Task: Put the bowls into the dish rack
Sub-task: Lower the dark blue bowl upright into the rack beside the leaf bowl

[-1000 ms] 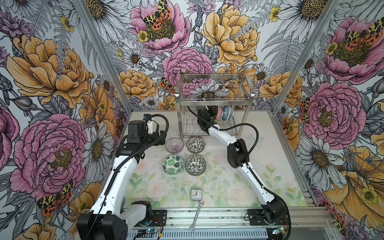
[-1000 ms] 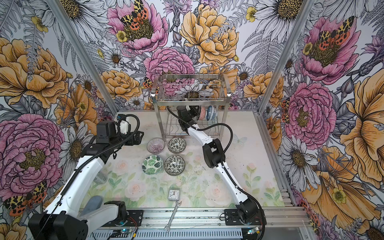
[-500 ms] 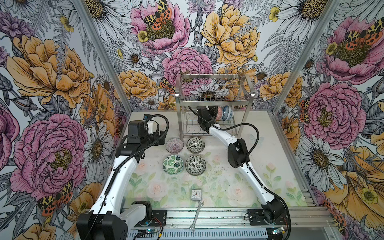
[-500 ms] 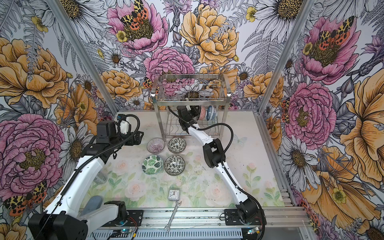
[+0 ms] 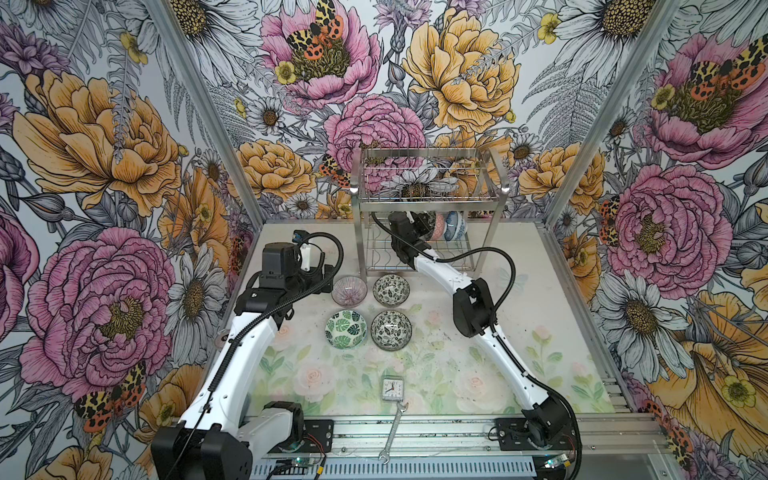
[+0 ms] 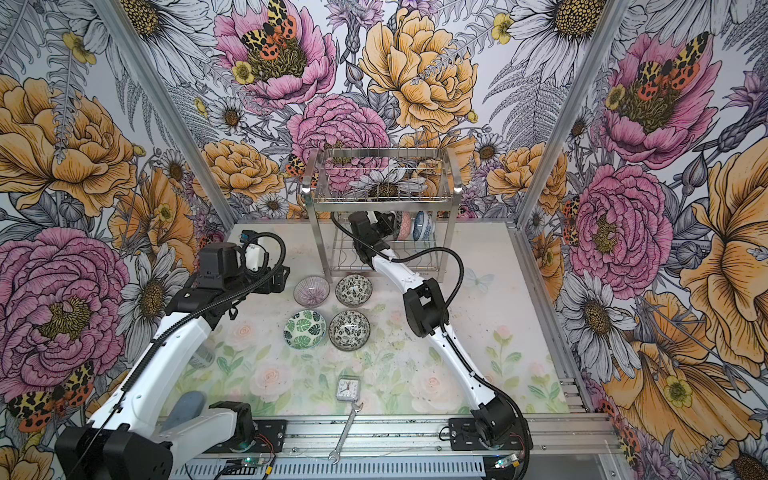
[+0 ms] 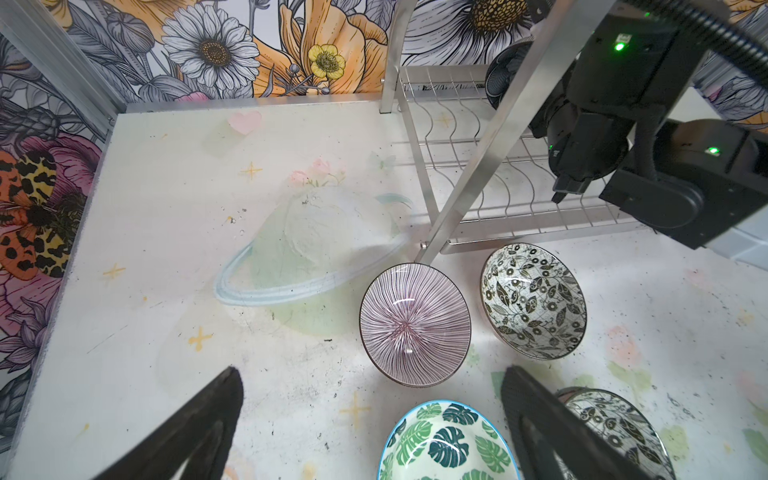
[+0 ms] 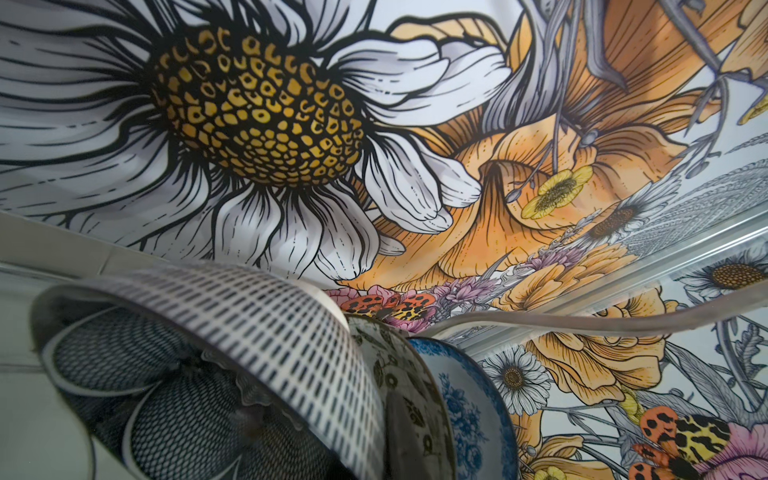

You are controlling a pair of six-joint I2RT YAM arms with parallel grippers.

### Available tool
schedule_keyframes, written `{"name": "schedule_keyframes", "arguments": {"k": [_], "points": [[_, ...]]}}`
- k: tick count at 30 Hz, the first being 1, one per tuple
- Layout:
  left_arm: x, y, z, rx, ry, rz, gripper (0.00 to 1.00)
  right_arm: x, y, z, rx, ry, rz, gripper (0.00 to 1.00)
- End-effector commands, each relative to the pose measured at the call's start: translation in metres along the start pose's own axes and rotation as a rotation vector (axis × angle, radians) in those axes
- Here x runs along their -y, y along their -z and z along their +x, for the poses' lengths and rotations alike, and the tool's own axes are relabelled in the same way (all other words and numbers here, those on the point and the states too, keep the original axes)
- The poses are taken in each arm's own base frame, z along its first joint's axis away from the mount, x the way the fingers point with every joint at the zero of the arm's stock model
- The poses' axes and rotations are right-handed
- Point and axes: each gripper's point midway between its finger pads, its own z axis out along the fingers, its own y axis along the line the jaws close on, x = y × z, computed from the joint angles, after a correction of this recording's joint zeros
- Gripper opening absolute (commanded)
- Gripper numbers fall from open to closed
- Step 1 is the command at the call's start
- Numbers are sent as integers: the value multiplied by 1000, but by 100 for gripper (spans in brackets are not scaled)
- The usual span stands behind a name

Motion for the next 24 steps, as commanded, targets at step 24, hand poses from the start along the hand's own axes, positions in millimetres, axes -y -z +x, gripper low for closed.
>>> {"name": "schedule_keyframes", "arguments": {"k": [24], "points": [[-21, -13, 11, -30, 68, -14, 99, -26, 34, -20, 60, 53, -91, 0]]}}
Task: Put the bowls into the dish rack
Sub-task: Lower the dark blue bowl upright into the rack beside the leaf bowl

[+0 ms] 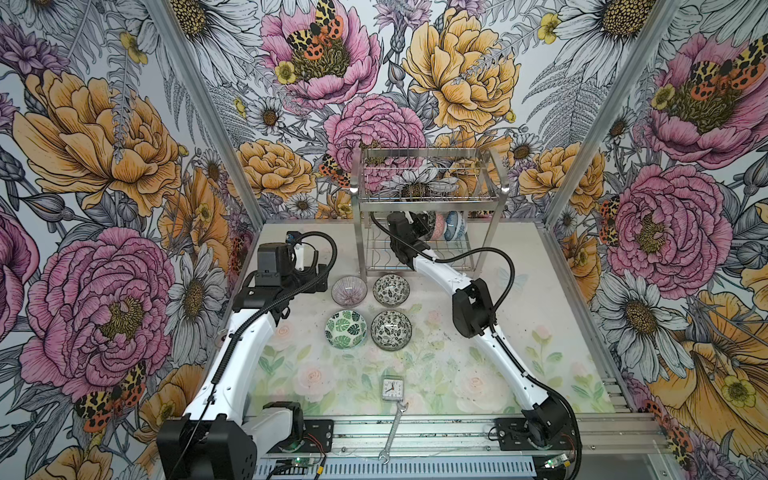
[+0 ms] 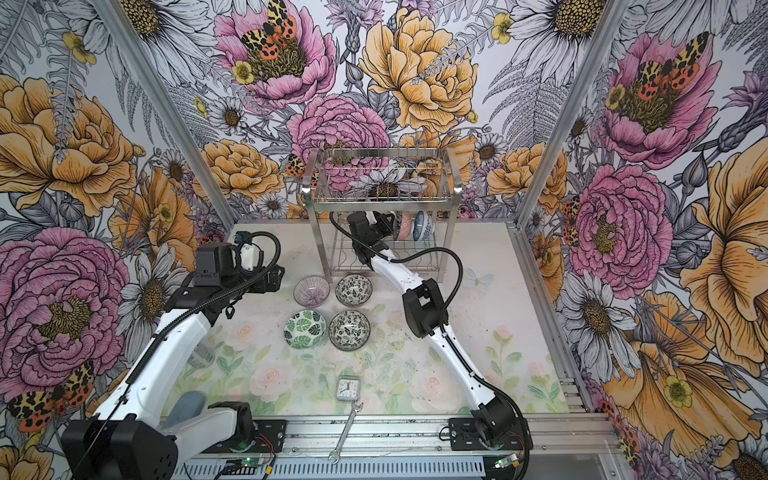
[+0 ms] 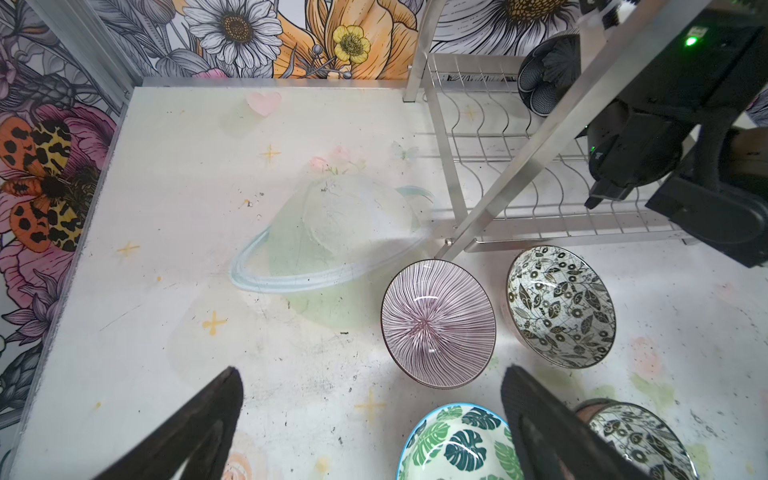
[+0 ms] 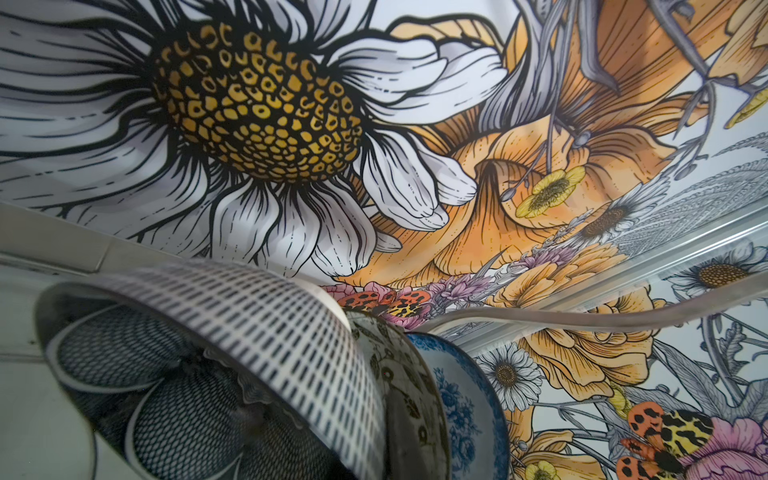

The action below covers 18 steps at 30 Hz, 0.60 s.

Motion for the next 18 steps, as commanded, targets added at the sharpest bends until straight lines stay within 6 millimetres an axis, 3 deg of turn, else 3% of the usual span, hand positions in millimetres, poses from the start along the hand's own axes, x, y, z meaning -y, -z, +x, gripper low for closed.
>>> {"name": "schedule_keyframes", "arguments": {"k": [1, 18], "points": [[0, -3, 1, 4, 19, 17, 99, -24, 30, -21, 69, 37, -100, 1], [-1, -4, 5, 3, 20, 15, 99, -37, 56, -48, 154, -12, -198, 16]]}}
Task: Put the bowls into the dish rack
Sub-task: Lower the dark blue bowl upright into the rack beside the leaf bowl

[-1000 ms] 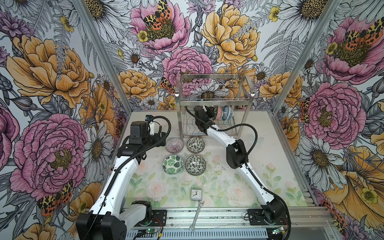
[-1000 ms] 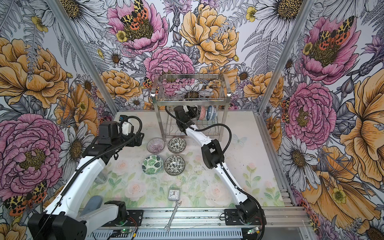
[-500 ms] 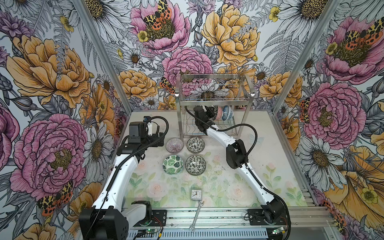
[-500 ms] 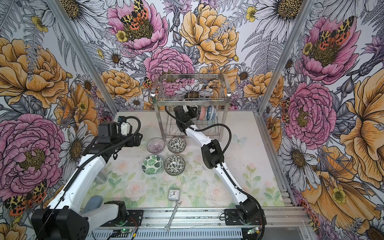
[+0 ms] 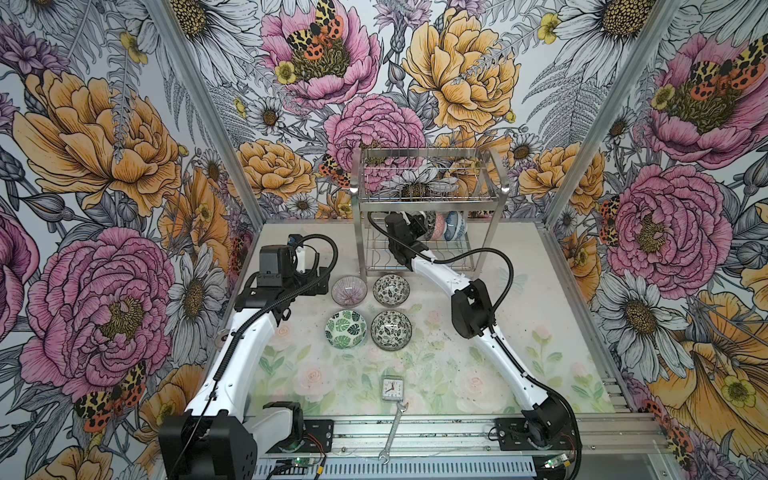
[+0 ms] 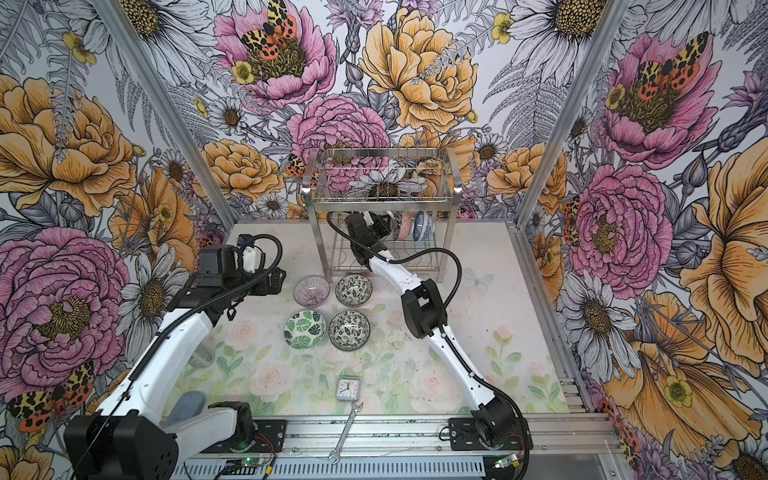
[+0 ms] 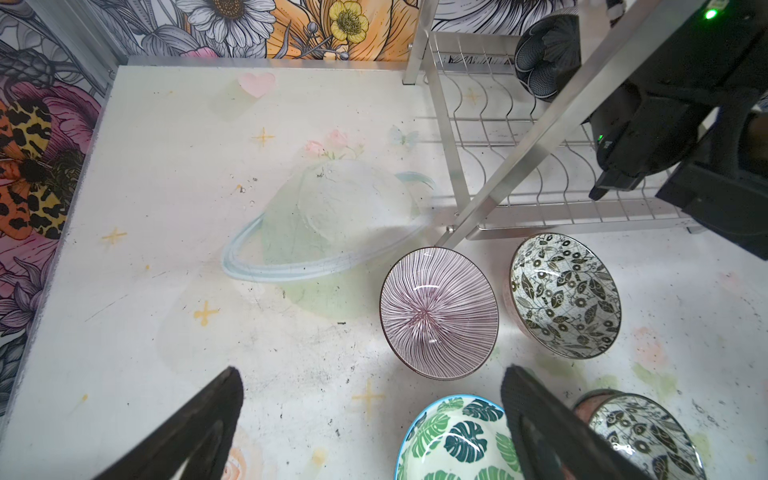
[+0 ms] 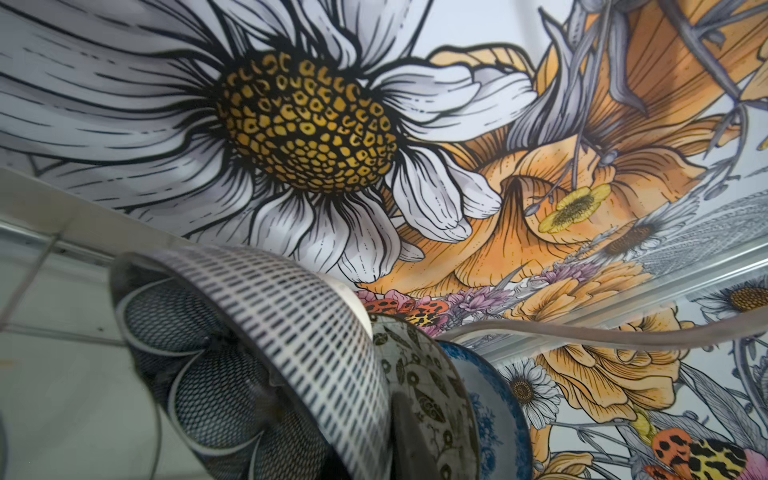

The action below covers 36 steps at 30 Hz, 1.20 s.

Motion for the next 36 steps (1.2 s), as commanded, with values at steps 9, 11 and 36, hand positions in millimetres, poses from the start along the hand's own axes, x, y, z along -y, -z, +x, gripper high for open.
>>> {"name": "schedule_keyframes", "arguments": {"k": [9, 11, 36], "points": [[-1, 4, -5, 35, 18, 11, 99, -28, 47, -45, 128, -36, -147, 21], [-1, 3, -4, 33, 19, 11, 99, -27, 47, -45, 128, -37, -146, 22], [-3, -15, 12, -35, 24, 12, 99, 2, 28, -23, 30, -86, -149, 37]]}}
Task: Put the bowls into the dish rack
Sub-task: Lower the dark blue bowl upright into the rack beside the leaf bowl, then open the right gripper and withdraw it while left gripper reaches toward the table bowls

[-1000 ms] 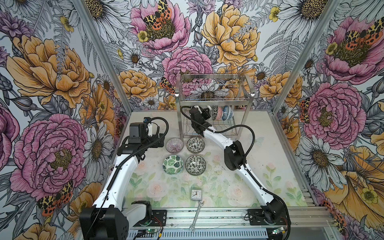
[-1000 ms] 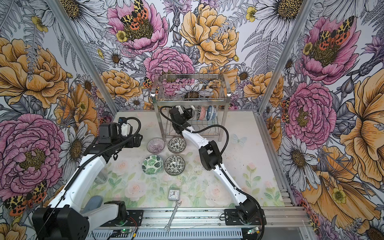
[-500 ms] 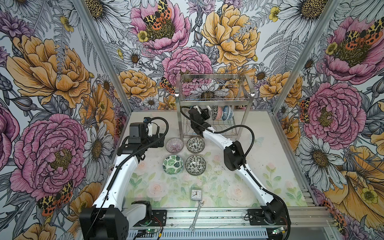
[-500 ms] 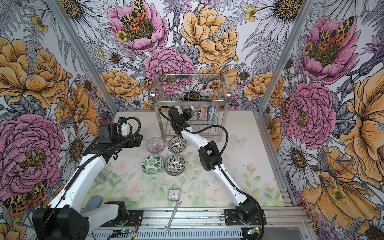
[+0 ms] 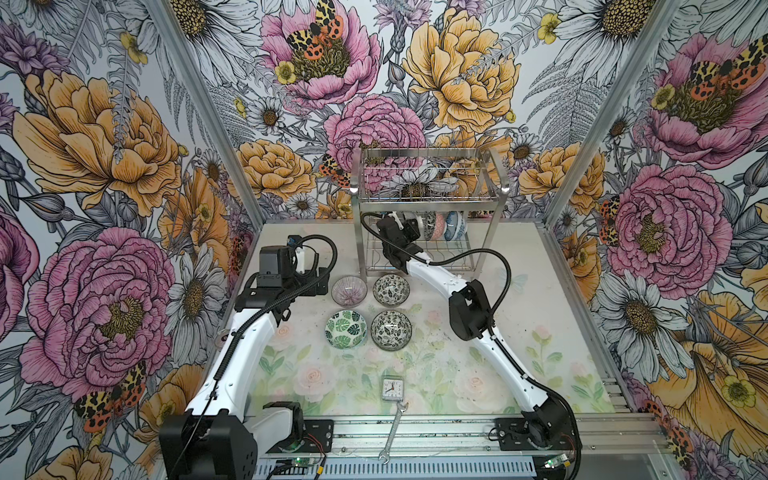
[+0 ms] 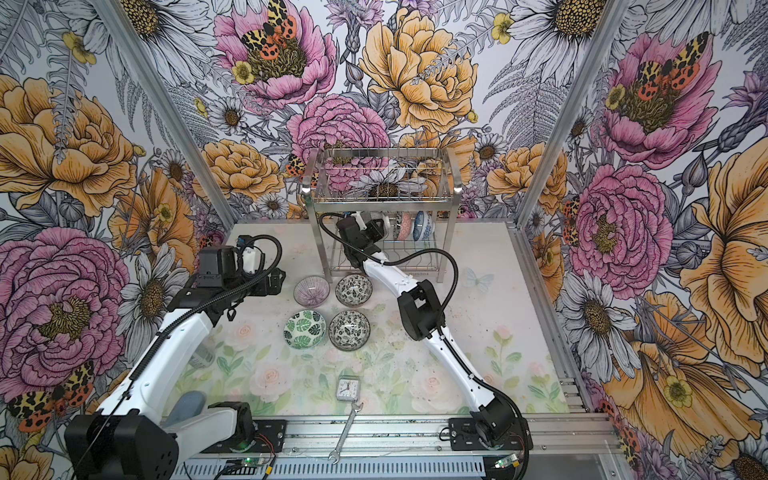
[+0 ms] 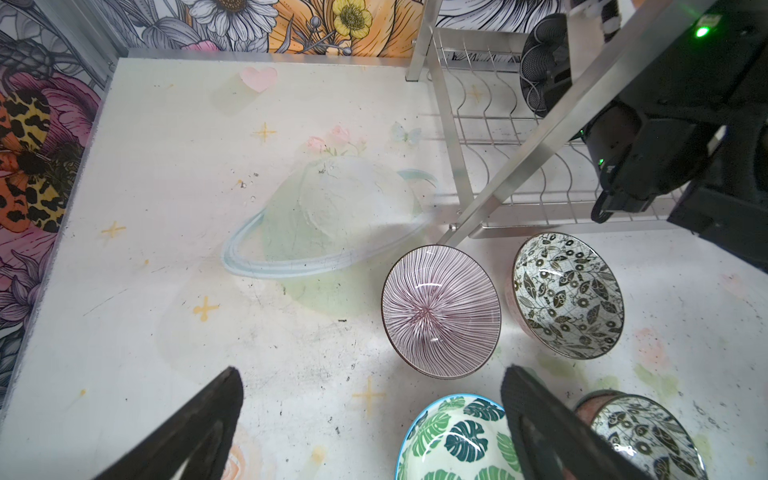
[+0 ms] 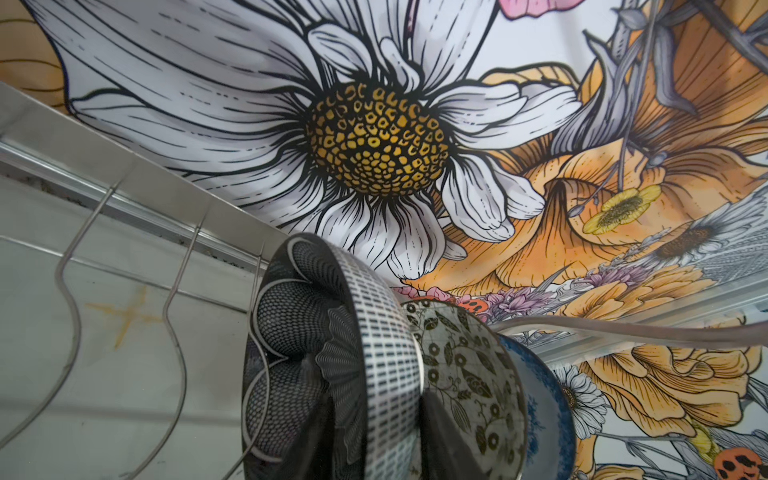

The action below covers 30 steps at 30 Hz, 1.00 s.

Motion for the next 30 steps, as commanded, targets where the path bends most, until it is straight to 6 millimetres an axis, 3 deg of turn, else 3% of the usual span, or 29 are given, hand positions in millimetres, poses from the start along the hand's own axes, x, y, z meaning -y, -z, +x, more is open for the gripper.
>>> {"name": "schedule_keyframes", "arguments": {"k": [1, 4, 8, 11, 17, 22, 27, 30], "points": [[0, -12, 7, -22, 10, 22, 99, 22, 11, -22, 27, -45, -49, 38], [2, -10, 6, -8, -2, 32, 99, 29, 16, -26, 28, -61, -59, 46], [2, 4, 3, 43, -20, 21, 99, 43, 26, -39, 46, -94, -74, 77], [4, 18, -3, 85, -43, -14, 99, 51, 35, -46, 60, -103, -99, 86], [8, 40, -12, 139, -89, -72, 99, 61, 49, -30, 33, -141, -146, 93], [13, 48, -16, 158, -101, -72, 99, 55, 57, -5, 21, -151, -194, 95], [11, 54, -18, 161, -100, -96, 99, 52, 76, 12, 82, -159, -234, 96], [12, 56, -19, 169, -99, -95, 99, 60, 92, 22, 121, -182, -238, 96]]}}
